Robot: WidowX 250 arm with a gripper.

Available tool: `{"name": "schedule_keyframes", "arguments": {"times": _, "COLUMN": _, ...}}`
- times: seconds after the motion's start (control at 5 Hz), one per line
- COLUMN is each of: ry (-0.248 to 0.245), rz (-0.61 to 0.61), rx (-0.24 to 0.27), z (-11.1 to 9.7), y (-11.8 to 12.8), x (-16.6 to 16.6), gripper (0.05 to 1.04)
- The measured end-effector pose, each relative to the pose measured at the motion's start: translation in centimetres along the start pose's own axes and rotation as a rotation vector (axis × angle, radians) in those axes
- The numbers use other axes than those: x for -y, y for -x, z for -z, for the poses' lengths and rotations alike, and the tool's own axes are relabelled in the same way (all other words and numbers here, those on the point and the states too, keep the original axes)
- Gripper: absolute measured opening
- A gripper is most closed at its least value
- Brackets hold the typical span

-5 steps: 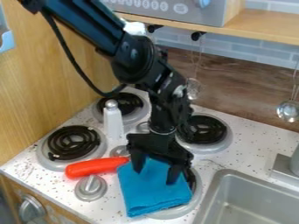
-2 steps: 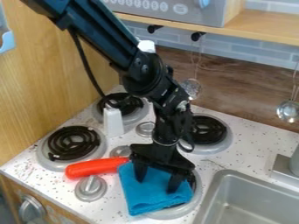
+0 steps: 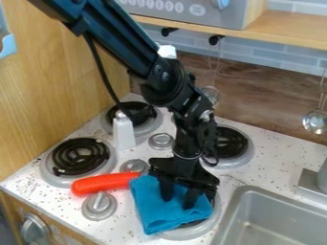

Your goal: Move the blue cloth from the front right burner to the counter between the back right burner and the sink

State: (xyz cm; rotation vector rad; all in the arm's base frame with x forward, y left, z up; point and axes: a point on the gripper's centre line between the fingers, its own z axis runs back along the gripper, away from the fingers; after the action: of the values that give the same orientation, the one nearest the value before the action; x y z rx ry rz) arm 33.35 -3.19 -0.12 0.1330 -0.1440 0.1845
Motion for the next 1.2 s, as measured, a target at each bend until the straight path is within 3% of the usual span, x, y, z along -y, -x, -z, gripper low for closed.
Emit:
{"name": "schedule_keyframes", "arguments": {"times": 0.4, "ry": 0.063, "rz": 0.035, "rx": -0.015, "z": -0.1, "y": -0.1, "x": 1.3, "gripper": 0.187}}
{"name": "schedule_keyframes", "arguments": {"times": 0.6, "ry": 0.104, "rz": 0.051, "rx": -0.011, "z": -0.1, "y": -1.2, "x": 2.4, "gripper": 0.089}}
{"name": "schedule_keyframes", "arguments": {"times": 0.8, "ry": 0.113, "rz": 0.077, "rx": -0.021, "z": -0.2, "y": -2.5, "x": 3.8, "gripper": 0.078}}
{"name": "schedule_keyframes", "arguments": {"times": 1.2, "ry": 0.169, "rz": 0.156, "rx": 0.02, "z": -0.9, "y": -5.7, "x": 8.8, "gripper": 0.077}}
